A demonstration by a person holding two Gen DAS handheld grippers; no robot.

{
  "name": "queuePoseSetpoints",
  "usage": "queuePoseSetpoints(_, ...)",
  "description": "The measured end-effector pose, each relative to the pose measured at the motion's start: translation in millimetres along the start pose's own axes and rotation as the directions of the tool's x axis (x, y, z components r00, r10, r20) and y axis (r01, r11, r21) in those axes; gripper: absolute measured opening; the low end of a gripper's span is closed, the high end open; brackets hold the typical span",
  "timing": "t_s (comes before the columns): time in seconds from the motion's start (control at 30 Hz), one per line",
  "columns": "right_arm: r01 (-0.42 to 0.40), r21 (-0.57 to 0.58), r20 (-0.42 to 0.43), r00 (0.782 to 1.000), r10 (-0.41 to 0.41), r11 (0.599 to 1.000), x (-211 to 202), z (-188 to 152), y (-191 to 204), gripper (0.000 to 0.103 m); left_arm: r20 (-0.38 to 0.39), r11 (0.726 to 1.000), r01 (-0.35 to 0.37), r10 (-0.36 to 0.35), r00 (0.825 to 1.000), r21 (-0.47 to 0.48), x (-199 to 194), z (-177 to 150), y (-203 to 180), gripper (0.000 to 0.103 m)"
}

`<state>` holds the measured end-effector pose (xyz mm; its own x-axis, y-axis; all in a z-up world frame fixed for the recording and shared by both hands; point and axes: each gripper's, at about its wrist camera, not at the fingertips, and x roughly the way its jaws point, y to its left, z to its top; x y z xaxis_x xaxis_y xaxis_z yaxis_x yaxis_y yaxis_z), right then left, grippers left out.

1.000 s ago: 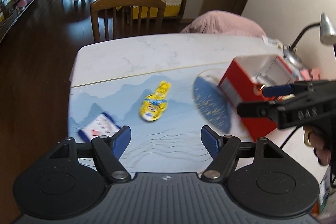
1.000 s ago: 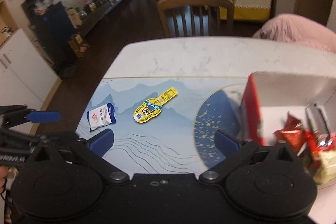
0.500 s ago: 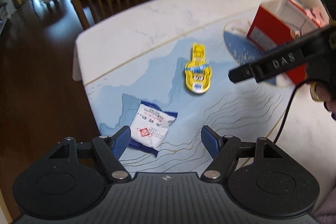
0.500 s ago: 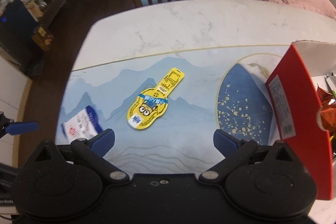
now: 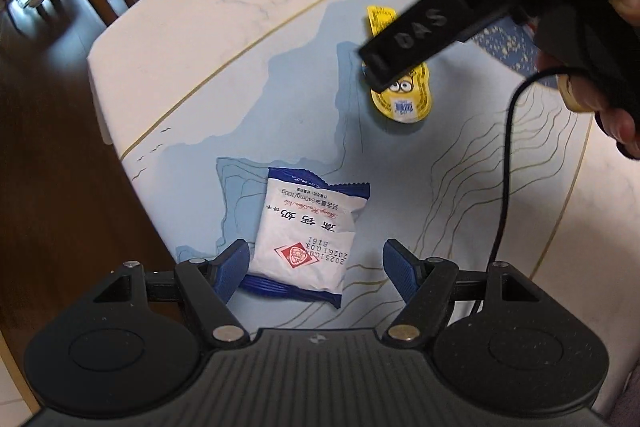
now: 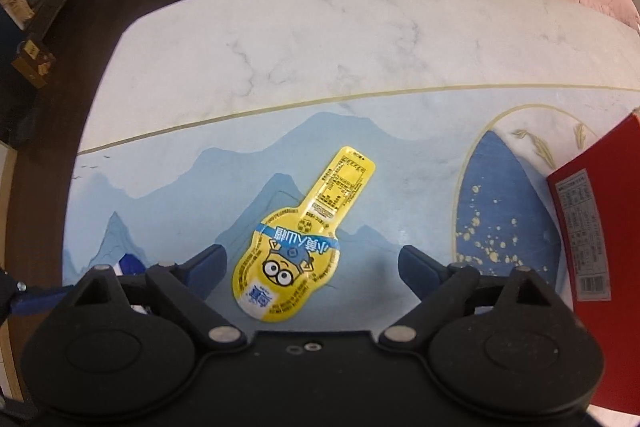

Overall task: Organize snacks
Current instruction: 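Withdraw both open grippers from the box toward the last two snacks, then grasp the milk biscuit packet with the left gripper while the right gripper grasps the yellow jelly stick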

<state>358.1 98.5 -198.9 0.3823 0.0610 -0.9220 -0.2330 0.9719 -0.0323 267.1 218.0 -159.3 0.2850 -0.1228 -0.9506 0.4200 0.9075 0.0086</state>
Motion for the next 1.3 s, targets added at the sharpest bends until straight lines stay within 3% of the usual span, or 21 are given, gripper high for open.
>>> queuePoseSetpoints(0.5,0.041,-0.038,-0.028,0.999,-0.042,0.998,18,2,16,0.080,-0.012,0.999,-0.013,0.013,1.000,0.029,11,1,-1,0.073)
queuePoseSetpoints(0.63,0.033,-0.043,-0.025,0.999,-0.034,0.999,17,1,17,0.076,0.003,1.000,-0.004,0.004,1.000,0.009,10,0,-2,0.062)
queuePoseSetpoints(0.73,0.021,-0.072,-0.013,1.000,-0.022,0.997,13,-2,18,0.063,0.009,1.000,0.002,-0.002,1.000,-0.011,9,-2,-4,0.055)
queuePoseSetpoints(1.03,0.000,-0.102,0.003,1.000,0.000,0.995,3,-24,-1,0.060,0.034,0.987,-0.020,0.026,0.999,-0.158,5,-10,-9,0.048)
queuePoseSetpoints(1.3,-0.017,-0.120,-0.002,1.000,0.017,0.993,-19,-65,-38,0.060,0.063,0.942,0.001,0.022,0.998,-0.337,-2,-27,-20,0.046)
